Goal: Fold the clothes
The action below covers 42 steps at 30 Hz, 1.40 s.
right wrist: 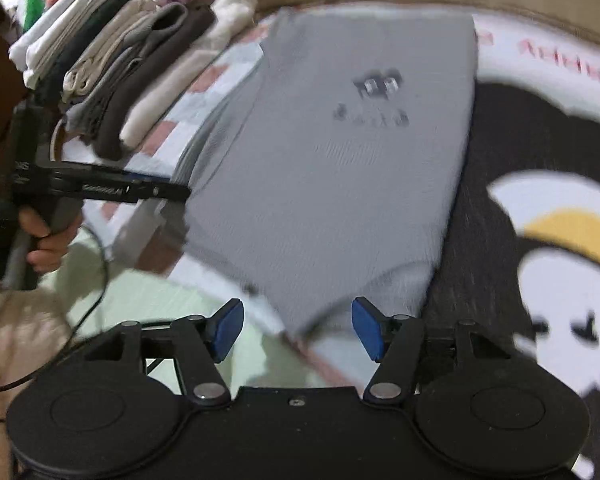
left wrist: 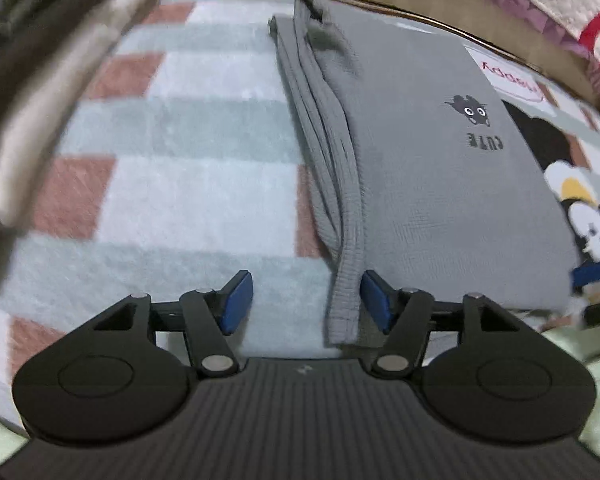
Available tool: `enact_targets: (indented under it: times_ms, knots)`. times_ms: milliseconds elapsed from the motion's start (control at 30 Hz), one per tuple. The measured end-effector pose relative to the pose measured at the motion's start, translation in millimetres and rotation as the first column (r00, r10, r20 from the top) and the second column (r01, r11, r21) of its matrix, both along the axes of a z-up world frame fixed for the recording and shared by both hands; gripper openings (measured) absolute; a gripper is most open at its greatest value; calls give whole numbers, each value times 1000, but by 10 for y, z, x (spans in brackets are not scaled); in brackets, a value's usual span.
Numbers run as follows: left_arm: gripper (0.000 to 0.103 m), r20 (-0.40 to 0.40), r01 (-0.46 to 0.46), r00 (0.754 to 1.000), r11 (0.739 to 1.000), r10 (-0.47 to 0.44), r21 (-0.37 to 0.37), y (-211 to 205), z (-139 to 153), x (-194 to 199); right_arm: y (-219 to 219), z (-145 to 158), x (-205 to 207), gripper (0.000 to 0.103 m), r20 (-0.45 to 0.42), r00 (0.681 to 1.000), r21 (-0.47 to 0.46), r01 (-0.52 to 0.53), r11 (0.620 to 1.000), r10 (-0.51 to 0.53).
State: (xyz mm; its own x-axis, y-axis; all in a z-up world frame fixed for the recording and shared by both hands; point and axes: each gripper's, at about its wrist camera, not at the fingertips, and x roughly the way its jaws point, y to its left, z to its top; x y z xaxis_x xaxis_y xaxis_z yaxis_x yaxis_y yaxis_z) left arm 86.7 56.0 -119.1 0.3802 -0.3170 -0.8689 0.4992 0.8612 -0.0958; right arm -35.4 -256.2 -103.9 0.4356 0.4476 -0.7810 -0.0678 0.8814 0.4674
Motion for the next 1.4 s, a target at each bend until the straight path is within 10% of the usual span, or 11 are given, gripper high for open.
enact_targets:
  times_ms: [133,433,833,900,933,1000,1267,1400]
  knots:
    - [59,192,119,974,992,-124,34,-134,228,-223,-476,126,-49,66,52,990,110,127,986,-133]
    - [59,315,270,921,959,-229,-91,-304,409,-419,-689,-503,44,67,-132,947,347,320,881,-292]
    - [60,320,509,819,861,-476,-21,-799,237,-846,-552,-552,-68,60,-157,940,382,341,859,-303]
    - [60,317,530,806,848,-500,-10,-855,202,-886,-568,-579,-11,49,-153,927,406,375,834,-343]
    - [60,318,537,801,843,-507,-11,-880,194,-899,-565,-557,22,24,-137,927,415,373,830,-348]
    - [61,322,552,791,834,-520,-10,-921,175,-927,-556,-471,77,20,-89,932,448,353,821,-352]
    - [70,257,518,827,856,-499,-5,-1125,29,-926,-551,-4,369,19,-34,932,549,318,773,-360]
    - [65,319,486,799,860,-510,157,-1195,-81,-963,-559,90,553,19,-49,939,564,306,767,-339]
